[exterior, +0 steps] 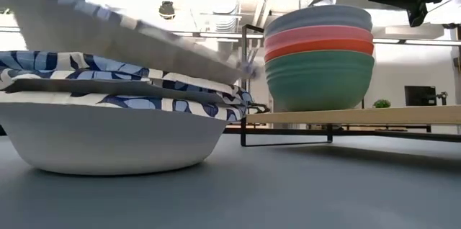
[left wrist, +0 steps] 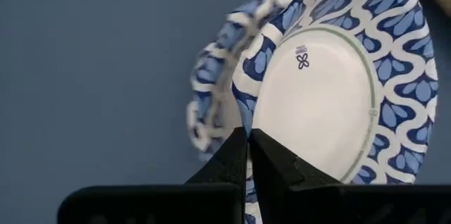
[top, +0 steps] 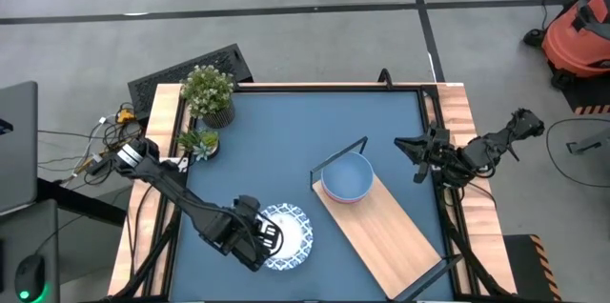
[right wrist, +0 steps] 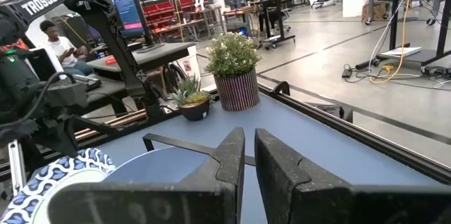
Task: Place and stack bowls onto a shelf
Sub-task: Put the white bowl on the shelf
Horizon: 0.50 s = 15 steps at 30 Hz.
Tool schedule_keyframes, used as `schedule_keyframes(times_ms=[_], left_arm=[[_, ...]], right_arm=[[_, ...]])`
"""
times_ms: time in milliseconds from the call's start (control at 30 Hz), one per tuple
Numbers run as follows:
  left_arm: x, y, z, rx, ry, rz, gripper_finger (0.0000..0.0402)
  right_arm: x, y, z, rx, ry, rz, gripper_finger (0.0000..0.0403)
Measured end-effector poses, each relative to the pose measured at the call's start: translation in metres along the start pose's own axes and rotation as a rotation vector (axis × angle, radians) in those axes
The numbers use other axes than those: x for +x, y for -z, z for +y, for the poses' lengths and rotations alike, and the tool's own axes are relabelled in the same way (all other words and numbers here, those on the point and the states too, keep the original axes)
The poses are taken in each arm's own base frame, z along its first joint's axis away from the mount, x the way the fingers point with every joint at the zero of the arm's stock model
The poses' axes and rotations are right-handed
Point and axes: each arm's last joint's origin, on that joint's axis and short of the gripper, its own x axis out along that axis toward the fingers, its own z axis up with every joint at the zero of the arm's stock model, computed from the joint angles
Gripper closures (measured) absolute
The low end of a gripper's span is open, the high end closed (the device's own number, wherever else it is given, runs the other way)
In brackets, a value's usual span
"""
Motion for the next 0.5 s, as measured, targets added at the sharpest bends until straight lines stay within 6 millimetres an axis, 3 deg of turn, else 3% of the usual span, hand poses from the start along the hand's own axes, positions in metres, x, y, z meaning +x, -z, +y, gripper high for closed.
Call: schedule_keyframes(times_ms=[267, 500], left_arm=[[-0.035, -0.007, -0.023, -0.001, 0.17, -0.059, 0.0401], [-0.068, -0.015, -0.054, 0.02, 0.451, -0.145, 0.0401]], right_arm=[[0.0, 0.0, 0.0, 0.0, -0.001, 0.0, 0.034], [0.0, 0.0, 0.0, 0.0, -0.001, 0.0, 0.034]])
